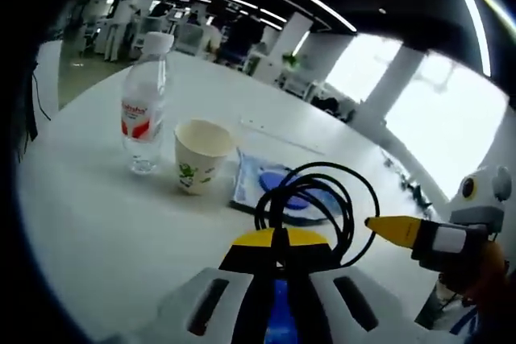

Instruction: Arrange the tabletop items into an orderly group along one side of the table until the central work area is clear of visible clutter.

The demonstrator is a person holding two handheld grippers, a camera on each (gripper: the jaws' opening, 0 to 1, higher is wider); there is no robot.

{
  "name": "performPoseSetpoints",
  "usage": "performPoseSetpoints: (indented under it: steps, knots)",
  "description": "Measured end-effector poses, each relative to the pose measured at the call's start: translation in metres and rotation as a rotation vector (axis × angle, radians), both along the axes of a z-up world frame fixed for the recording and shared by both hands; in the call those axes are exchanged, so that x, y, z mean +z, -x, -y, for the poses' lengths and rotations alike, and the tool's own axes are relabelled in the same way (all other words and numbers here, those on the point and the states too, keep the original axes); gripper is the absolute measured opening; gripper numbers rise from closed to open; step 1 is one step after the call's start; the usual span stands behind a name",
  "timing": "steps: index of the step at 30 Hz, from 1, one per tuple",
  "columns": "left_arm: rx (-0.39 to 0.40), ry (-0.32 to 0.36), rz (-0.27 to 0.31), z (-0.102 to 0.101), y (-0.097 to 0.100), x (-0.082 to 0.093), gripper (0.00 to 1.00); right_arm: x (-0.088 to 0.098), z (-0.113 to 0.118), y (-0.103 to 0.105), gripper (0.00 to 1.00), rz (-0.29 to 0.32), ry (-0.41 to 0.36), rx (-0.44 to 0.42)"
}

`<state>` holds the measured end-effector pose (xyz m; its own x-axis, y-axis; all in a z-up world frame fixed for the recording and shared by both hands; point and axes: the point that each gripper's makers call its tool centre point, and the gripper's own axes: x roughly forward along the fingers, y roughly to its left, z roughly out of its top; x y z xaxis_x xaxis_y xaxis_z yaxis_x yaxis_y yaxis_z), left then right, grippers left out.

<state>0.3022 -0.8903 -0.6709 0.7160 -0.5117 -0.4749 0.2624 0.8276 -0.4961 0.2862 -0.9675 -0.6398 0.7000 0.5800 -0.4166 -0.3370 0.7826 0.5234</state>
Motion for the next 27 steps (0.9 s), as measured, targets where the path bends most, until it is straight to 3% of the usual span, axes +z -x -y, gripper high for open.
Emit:
performPoseSetpoints:
  steps: [27]
  knots:
    - [-0.156,0.058,-0.006,0.071,0.010,0.006,0.01,0.013,0.064,0.014,0.00,0.005,-0.005,-0.127]
